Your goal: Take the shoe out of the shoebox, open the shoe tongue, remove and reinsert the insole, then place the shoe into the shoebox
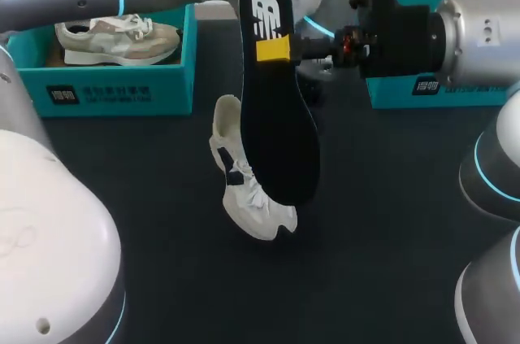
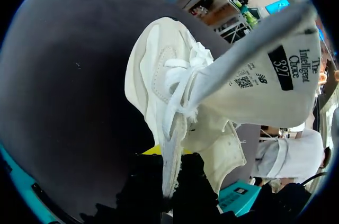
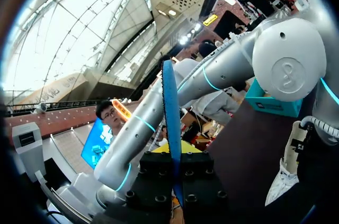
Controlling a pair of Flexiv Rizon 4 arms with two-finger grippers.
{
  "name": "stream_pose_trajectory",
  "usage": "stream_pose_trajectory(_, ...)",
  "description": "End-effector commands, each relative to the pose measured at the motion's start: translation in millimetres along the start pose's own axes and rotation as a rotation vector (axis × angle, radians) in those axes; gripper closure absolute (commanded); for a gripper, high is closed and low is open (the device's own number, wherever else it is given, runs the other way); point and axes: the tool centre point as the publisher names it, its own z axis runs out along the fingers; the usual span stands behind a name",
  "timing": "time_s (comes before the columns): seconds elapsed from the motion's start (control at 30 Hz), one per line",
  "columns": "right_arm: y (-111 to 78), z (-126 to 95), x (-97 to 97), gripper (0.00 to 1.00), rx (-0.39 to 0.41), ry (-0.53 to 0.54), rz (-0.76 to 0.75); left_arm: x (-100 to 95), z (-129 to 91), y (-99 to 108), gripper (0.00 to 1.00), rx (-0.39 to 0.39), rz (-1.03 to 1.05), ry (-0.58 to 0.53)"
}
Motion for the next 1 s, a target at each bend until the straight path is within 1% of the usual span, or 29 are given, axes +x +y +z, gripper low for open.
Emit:
stream_pose_trajectory(0.03,0.1,5,-0.1,1.00,-0.001,-0.004,0.001,-7.4,0,-10,1.00,-0.121,0.012,-0.020)
stream_pose_trajectory(0.17,0.1,5,-0.1,1.00,-0.001,-0.004,0.001,-14.6,3,-13,1.00,-0.137,0.041,-0.034)
stream_pose_trajectory(0.2,0.1,5,-0.1,1.00,-0.001,-0.004,0.001,-16.3,4,-13,1.00,-0.123,0.046,-0.045)
stream_pose_trajectory(0.4,0.1,5,-0.1,1.00,-0.001,-0.004,0.001,-25.4,14,-17,1.00,-0.128,0.113,-0.030)
stream_pose_trajectory(0.53,0.1,5,-0.1,1.00,-0.001,-0.004,0.001,-30.1,21,-21,1.00,-0.156,0.226,-0.009)
stream_pose_trajectory(0.7,0.1,5,-0.1,1.00,-0.001,-0.004,0.001,-34.6,25,-25,1.00,-0.184,0.246,0.022)
stream_pose_trajectory(1.0,0.1,5,-0.1,1.00,-0.001,-0.004,0.001,-43.6,37,-24,1.00,-0.146,0.221,0.035)
